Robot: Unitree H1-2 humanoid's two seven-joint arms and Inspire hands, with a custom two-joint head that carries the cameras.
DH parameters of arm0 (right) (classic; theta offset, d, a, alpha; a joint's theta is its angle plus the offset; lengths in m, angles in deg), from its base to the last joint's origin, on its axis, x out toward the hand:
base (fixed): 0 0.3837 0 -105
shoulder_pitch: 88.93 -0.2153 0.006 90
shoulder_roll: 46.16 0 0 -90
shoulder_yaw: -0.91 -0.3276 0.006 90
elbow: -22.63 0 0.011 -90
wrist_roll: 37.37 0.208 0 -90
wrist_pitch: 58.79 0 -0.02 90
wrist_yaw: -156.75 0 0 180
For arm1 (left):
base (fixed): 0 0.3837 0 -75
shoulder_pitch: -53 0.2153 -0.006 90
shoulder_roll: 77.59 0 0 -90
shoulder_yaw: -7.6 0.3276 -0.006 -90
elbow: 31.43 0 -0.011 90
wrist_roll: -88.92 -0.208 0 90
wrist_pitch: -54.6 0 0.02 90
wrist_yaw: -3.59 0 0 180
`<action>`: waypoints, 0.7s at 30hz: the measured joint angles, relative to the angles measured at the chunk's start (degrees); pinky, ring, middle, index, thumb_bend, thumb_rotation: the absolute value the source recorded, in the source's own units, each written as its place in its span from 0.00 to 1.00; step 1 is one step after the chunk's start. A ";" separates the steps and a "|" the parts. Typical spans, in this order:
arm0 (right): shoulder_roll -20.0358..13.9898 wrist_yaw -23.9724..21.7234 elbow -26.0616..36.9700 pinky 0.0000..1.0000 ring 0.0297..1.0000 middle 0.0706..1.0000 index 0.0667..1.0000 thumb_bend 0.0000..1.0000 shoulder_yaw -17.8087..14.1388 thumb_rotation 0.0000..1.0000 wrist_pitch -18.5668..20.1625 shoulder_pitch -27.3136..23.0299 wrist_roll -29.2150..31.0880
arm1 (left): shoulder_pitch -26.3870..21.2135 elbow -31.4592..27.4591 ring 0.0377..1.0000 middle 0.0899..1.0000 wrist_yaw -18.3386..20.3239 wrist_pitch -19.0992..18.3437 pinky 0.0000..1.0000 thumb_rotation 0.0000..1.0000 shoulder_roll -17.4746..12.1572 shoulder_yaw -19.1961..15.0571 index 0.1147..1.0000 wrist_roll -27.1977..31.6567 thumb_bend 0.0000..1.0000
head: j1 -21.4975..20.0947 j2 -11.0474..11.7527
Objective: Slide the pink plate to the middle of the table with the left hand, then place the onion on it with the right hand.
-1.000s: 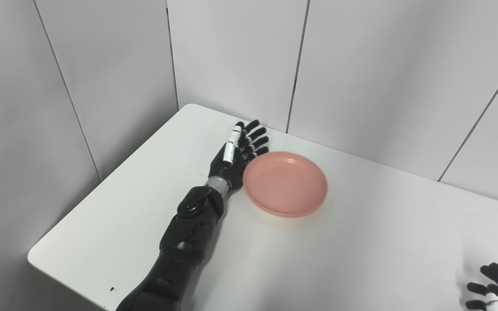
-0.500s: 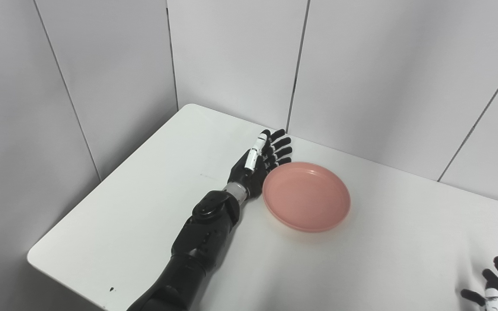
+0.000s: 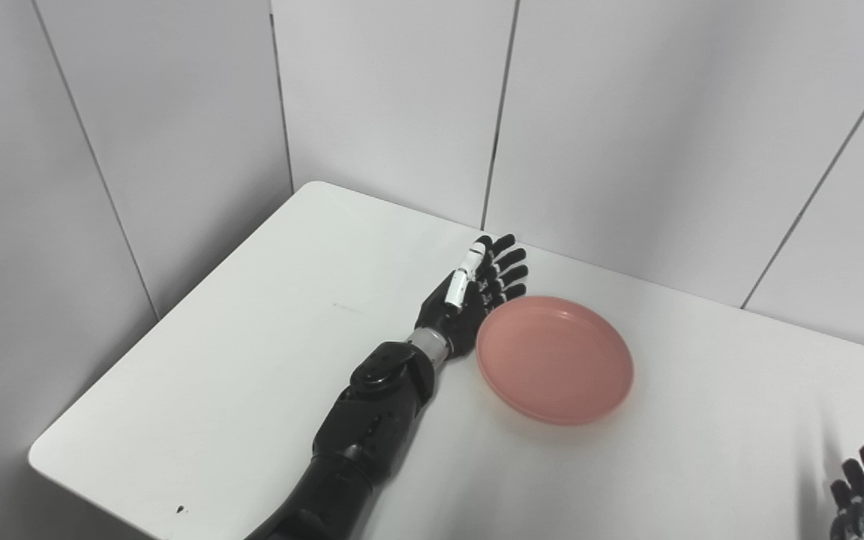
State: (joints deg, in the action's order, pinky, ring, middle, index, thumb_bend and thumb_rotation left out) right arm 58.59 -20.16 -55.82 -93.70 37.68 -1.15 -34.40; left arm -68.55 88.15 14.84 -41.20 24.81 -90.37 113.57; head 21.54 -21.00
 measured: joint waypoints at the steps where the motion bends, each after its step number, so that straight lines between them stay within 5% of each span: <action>1: -0.03 -0.08 0.01 1.00 1.00 1.00 1.00 0.33 0.11 1.00 0.01 0.00 0.14 | -0.06 0.08 0.95 0.94 0.00 0.00 0.94 1.00 0.25 0.02 0.93 0.00 0.35 | -0.52 -0.18; 12: 1.10 -0.02 1.29 1.00 1.00 1.00 1.00 0.01 0.69 1.00 0.01 -0.41 0.70 | -0.82 1.28 0.96 0.95 0.60 0.05 0.95 1.00 2.52 0.34 0.94 -0.08 0.37 | -5.63 -1.93; 21: 2.29 0.05 1.84 1.00 1.00 1.00 1.00 0.00 0.88 1.00 0.01 -0.40 1.00 | 0.78 -1.18 0.96 0.95 -0.39 0.16 0.95 1.00 7.37 1.04 0.94 -1.28 0.38 | -9.67 -3.34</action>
State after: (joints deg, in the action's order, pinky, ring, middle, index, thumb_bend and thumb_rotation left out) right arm 60.88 -20.11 -53.99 -92.82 37.69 -1.55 -33.40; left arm -67.77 86.97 14.45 -41.04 32.18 -89.34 112.30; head 11.87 -24.34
